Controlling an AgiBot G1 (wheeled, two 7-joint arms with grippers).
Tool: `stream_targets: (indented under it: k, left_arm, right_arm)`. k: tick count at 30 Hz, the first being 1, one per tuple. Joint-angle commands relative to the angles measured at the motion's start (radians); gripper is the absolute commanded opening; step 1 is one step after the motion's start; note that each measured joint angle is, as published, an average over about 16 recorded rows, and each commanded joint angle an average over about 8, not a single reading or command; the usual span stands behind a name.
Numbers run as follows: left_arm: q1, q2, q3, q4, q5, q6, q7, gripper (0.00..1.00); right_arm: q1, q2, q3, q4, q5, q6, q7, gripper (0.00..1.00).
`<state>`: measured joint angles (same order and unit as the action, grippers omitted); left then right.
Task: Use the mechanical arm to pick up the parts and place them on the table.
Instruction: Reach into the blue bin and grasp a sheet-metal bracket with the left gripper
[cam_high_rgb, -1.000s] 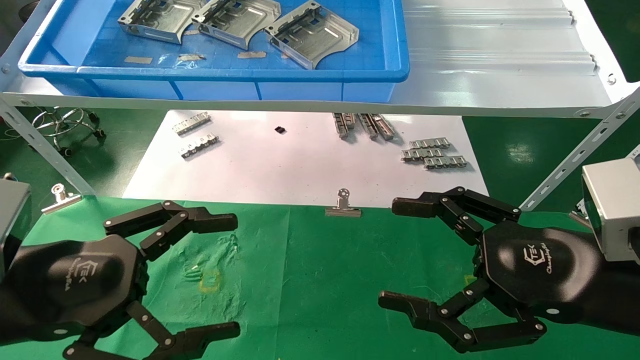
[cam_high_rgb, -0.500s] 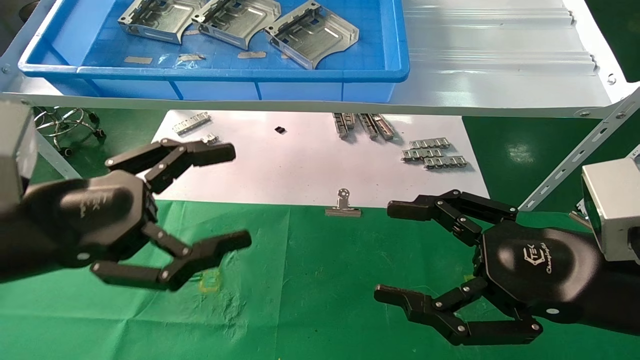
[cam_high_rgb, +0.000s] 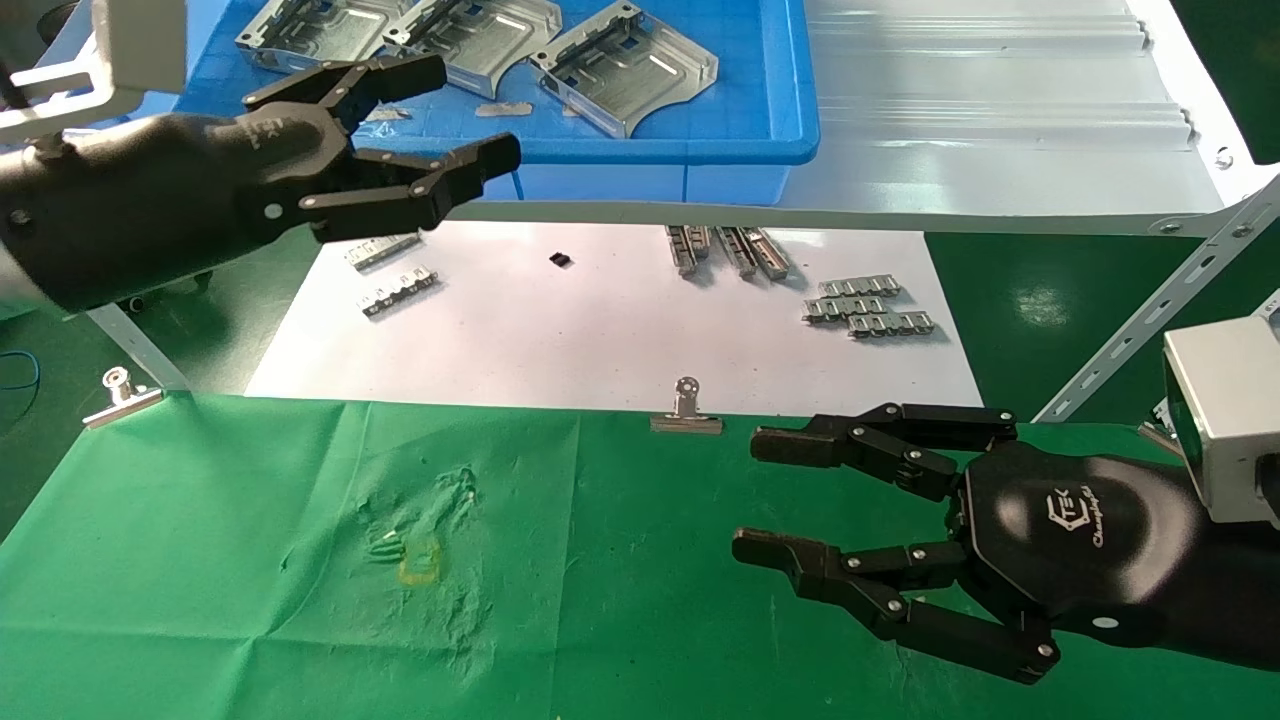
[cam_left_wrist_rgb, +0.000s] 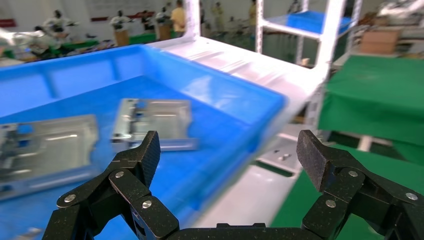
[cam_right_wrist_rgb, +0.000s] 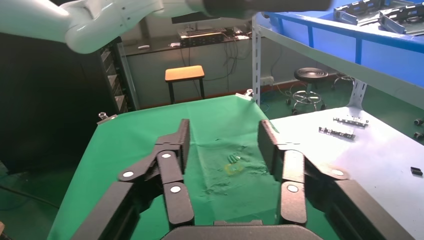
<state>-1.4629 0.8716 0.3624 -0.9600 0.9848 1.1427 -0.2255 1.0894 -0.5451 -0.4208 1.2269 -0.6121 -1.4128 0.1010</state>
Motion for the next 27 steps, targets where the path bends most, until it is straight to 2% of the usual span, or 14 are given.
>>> stream_targets:
  k: [1, 7, 16, 22, 24, 27]
  left_arm:
    - [-0.048, 0.028, 0.018, 0.049, 0.037, -0.025, -0.003, 1.0]
    - [-0.195, 0.109, 0.069, 0.243, 0.139, -0.073, 0.025, 1.0]
    - [-0.375, 0.183, 0.117, 0.53, 0.246, -0.128, 0.095, 1.0]
    - [-0.486, 0.268, 0.139, 0.715, 0.296, -0.231, 0.139, 0.99]
    - [-0.512, 0.298, 0.146, 0.769, 0.311, -0.285, 0.147, 0.92]
    - [-0.54, 0.338, 0.154, 0.835, 0.33, -0.367, 0.152, 0.64]
  right_arm:
    - [0.0, 0.0, 0.0, 0.0, 0.0, 0.0, 0.0, 0.0]
    - [0.0, 0.0, 0.0, 0.0, 0.0, 0.0, 0.0, 0.0]
    - [0.0, 0.0, 0.0, 0.0, 0.0, 0.0, 0.0, 0.0]
    - [0.0, 0.0, 0.0, 0.0, 0.0, 0.0, 0.0, 0.0]
    - [0.0, 0.0, 0.0, 0.0, 0.0, 0.0, 0.0, 0.0]
    - [0.0, 0.0, 0.0, 0.0, 0.0, 0.0, 0.0, 0.0]
